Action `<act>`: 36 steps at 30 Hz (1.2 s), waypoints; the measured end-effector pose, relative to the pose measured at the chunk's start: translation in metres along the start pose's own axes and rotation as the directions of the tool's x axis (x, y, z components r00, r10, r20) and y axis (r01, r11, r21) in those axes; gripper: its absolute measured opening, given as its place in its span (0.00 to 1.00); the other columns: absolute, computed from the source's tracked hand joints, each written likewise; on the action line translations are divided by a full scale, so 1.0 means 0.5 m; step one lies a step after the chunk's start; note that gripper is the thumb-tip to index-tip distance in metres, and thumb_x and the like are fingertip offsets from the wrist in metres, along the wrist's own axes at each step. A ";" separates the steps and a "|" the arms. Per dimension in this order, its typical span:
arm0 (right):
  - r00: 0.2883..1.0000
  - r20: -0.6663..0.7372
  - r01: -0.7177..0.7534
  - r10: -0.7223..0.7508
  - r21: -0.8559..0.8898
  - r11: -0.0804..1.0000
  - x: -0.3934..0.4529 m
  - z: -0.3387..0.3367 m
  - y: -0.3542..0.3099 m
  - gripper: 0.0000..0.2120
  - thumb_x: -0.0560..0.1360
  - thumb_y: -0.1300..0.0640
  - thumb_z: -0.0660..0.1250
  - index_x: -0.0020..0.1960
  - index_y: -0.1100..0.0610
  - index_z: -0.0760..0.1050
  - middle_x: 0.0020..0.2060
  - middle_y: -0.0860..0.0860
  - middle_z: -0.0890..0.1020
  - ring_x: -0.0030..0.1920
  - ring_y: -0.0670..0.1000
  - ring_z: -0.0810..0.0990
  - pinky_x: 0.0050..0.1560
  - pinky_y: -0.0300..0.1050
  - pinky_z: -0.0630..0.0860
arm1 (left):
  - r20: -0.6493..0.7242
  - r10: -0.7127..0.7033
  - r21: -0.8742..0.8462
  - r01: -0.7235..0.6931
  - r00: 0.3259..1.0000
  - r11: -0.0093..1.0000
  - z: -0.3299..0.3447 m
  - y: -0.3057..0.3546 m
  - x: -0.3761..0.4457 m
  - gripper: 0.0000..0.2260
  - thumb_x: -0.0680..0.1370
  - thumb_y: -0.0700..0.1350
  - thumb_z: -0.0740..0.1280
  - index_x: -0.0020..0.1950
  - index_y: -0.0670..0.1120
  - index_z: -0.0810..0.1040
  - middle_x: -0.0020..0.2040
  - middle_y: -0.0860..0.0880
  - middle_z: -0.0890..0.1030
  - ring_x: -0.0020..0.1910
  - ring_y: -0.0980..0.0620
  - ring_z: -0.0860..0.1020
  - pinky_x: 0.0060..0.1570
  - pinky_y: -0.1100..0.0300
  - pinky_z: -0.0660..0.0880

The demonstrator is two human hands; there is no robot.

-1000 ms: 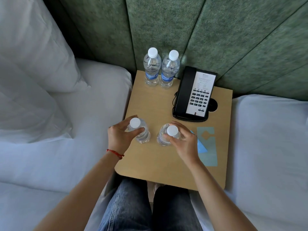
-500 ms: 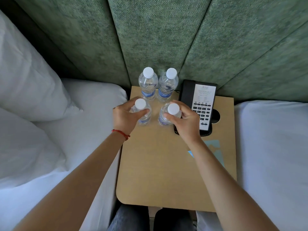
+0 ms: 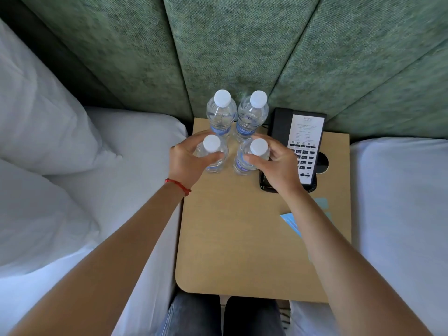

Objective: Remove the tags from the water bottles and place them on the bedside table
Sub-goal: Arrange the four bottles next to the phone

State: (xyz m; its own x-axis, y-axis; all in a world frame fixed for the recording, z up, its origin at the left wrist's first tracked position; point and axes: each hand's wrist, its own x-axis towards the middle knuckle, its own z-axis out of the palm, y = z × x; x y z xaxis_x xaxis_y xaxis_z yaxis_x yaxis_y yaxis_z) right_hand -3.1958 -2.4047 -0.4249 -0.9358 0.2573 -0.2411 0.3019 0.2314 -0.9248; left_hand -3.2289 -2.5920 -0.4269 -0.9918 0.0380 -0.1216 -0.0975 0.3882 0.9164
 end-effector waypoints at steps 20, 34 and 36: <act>0.998 -0.045 0.033 -0.043 -0.213 0.977 -0.020 0.007 -0.004 0.26 0.66 0.55 0.76 0.62 0.56 0.73 0.57 0.52 0.80 0.56 0.50 0.77 0.59 0.48 0.74 | 0.071 -0.028 0.053 0.025 0.997 0.998 -0.007 -0.005 -0.005 0.25 0.64 0.40 0.77 0.61 0.46 0.76 0.54 0.55 0.78 0.55 0.55 0.77 0.55 0.69 0.72; 0.998 0.053 -0.025 0.031 -0.118 0.993 -0.013 -0.020 -0.003 0.32 0.65 0.56 0.76 0.67 0.55 0.70 0.62 0.49 0.78 0.62 0.47 0.75 0.64 0.44 0.71 | -0.075 -0.054 0.168 0.066 0.996 0.984 0.013 0.012 -0.012 0.26 0.62 0.46 0.78 0.57 0.43 0.76 0.55 0.46 0.78 0.52 0.51 0.76 0.54 0.58 0.74; 1.000 -0.011 -0.011 0.010 -0.103 0.995 -0.020 -0.018 0.002 0.30 0.65 0.56 0.76 0.64 0.57 0.72 0.60 0.51 0.79 0.61 0.48 0.76 0.64 0.48 0.72 | 0.019 -0.053 0.118 0.051 0.998 0.992 0.000 0.009 -0.005 0.25 0.64 0.44 0.77 0.58 0.46 0.76 0.54 0.51 0.77 0.54 0.54 0.75 0.56 0.60 0.73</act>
State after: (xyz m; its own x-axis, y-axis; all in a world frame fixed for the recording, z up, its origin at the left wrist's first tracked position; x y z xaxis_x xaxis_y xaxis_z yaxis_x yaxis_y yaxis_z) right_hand -3.1847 -2.3985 -0.4209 -0.9305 0.2703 -0.2473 0.3298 0.3237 -0.8868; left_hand -3.2269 -2.5903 -0.4223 -0.9835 0.0346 -0.1777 -0.1375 0.4957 0.8575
